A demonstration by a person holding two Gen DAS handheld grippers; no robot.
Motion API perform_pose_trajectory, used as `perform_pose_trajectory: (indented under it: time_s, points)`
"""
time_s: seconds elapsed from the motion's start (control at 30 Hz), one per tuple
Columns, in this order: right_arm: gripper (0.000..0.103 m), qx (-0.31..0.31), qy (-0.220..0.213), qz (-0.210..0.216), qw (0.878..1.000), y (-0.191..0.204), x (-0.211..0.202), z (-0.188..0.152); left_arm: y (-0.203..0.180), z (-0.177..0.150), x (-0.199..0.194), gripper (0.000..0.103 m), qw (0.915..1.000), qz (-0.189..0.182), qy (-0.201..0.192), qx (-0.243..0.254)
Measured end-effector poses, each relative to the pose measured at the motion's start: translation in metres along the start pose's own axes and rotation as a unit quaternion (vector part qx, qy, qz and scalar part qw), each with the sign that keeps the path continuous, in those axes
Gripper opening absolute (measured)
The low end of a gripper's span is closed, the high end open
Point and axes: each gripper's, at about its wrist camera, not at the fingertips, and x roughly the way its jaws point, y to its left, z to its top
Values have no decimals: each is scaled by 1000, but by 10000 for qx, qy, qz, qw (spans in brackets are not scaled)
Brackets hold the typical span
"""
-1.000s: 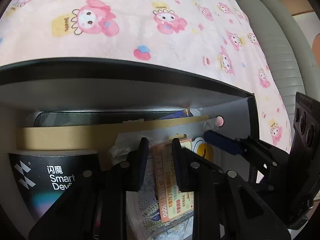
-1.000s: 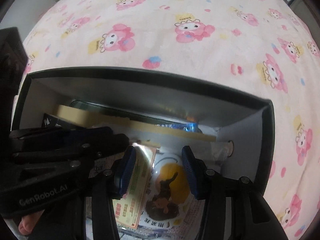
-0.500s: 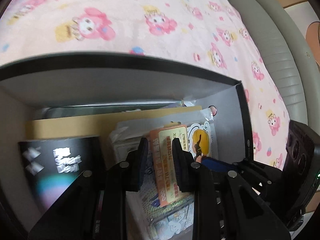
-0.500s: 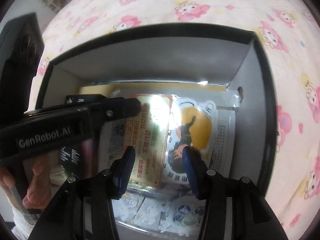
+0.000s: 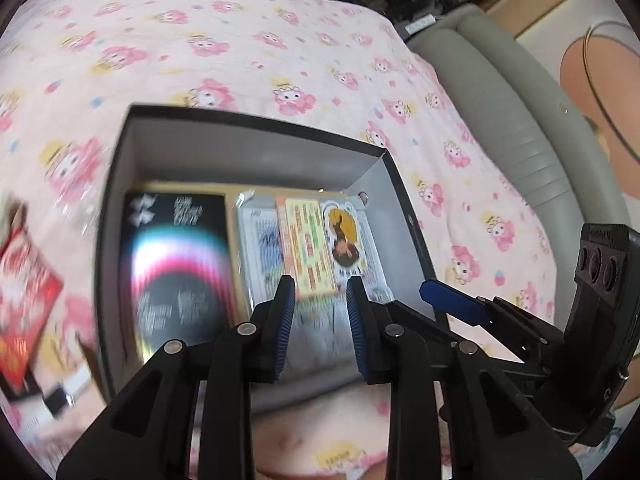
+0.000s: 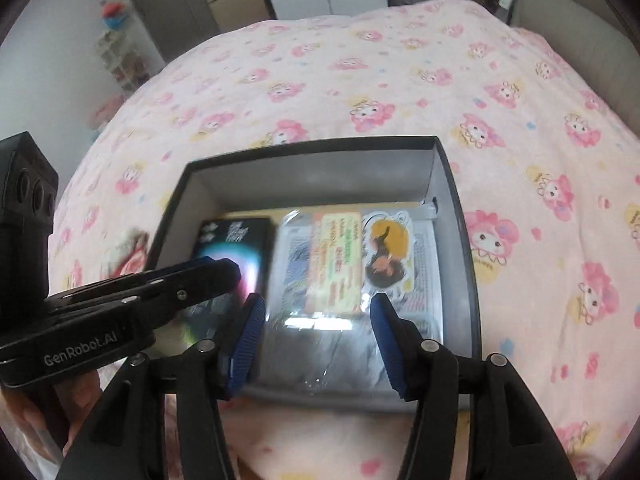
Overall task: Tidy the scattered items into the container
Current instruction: 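Withdraw the left gripper from the box toward the wooden comb, then grasp the wooden comb with the left gripper and lift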
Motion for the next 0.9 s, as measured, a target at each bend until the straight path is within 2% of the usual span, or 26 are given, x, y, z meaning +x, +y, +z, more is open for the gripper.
perform_pose_trajectory:
  time_s: [0.1,0.27,0.37,0.53,0.67,0.9]
  points:
    - [51,-185,-38,88,9998,21,-4,-12,3,-16,-22,26,9999,67,-155,-8]
    - [51,-423,31,509,9978,57,3,-18,29,-37,-64,26,9986,337,-394,-113]
    - [51,-479,90,712,9963,79,13,-24,61,-47,-88,26,9960,632,-538,-331]
    - [51,-714,349,1124,9905,118,31,-33,123,-65,-111,26,9903,816,-613,-941]
    - [51,-1095,438,1123,9867,146,39,-43,158,-77,-116,26,9868,674,-546,-1370]
    - [51,-1213,627,962,9859,149,54,-63,156,-78,-96,26,9897,474,-352,-1302]
